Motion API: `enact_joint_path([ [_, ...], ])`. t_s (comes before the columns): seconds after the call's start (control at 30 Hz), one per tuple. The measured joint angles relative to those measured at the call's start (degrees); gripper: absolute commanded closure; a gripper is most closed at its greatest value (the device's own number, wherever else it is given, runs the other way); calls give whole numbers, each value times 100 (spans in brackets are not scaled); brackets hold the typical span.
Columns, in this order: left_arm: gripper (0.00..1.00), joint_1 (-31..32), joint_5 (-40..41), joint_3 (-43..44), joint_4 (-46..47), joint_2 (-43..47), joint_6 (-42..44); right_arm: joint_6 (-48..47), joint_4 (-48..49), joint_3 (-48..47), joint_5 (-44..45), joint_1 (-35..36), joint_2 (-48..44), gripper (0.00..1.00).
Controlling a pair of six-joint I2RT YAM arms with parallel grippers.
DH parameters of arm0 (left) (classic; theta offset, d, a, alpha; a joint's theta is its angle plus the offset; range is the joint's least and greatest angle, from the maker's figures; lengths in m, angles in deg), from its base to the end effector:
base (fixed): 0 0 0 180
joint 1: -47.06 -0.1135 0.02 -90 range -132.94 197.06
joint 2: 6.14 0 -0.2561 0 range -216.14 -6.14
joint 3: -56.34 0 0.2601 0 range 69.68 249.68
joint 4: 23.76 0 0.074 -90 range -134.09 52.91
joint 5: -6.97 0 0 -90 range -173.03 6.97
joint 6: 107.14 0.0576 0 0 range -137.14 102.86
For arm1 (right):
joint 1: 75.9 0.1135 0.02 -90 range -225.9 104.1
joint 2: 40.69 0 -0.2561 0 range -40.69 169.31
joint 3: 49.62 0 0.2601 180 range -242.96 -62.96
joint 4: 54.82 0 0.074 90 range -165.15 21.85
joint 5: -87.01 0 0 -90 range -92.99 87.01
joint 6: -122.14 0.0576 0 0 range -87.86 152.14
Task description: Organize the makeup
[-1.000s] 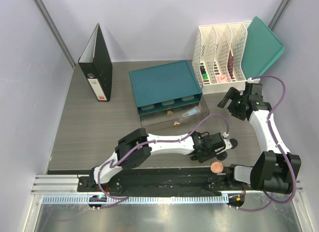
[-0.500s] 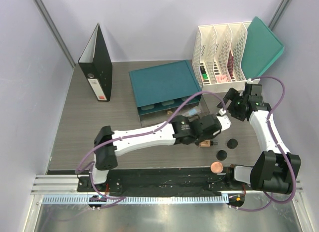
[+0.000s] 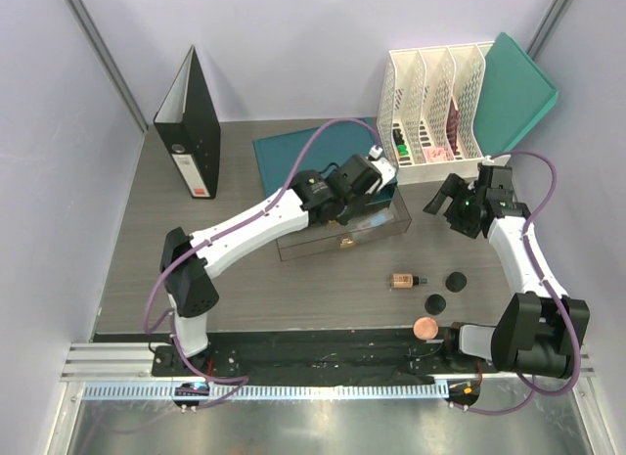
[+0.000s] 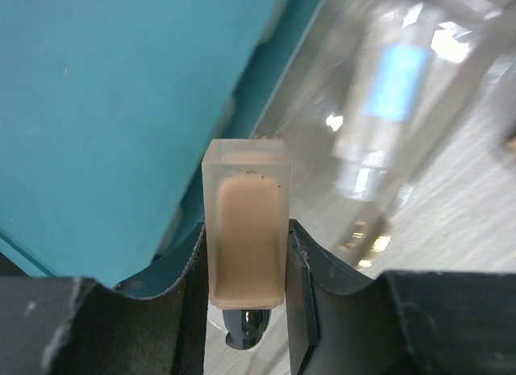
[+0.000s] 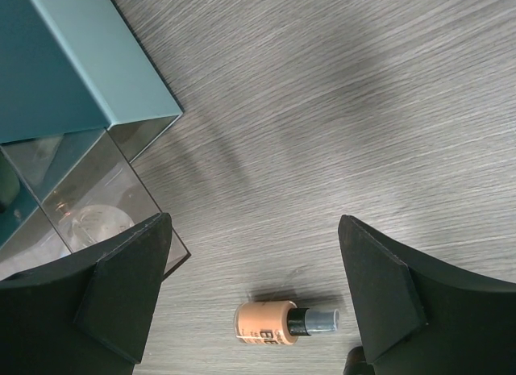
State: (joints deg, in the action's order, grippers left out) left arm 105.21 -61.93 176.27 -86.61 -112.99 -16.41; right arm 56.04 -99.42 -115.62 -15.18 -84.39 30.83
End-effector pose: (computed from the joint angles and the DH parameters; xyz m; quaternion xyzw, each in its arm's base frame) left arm 0.2446 -0.3544 0.3199 0.3989 0.8349 -0.0116 0.3791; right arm 0.2800 -0.0295 0.2314 0.2259 0.9077 0.1444 0.3227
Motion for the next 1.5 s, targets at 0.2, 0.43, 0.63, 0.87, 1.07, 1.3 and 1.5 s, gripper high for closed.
enact_joint_path([
  [0.2, 89, -409, -334, -120, -125, -17, 125, -4, 2, 52, -7, 0, 22, 10],
  [0.43, 64, -450, -758, -120, -232, -184, 225, -24, 4, 96, -20, 0, 122, 10],
  [0.63, 49, -450, -951, -116, -313, -420, 302, -59, 15, 116, -24, 0, 219, 10],
  [0.87, 44, -468, -962, 101, -396, -831, 337, -120, 42, 116, -50, 2, 304, 10],
  [1.07, 35, -503, -905, 595, -544, -979, 343, -164, 44, 116, -57, 0, 323, 10],
  [1.3, 29, -503, -813, 1025, -551, -741, 402, -310, 35, 116, -61, 0, 304, 10],
  [1.5, 24, -466, -1344, 1023, -542, -212, 501, -326, 2, 116, -61, 2, 223, 10],
])
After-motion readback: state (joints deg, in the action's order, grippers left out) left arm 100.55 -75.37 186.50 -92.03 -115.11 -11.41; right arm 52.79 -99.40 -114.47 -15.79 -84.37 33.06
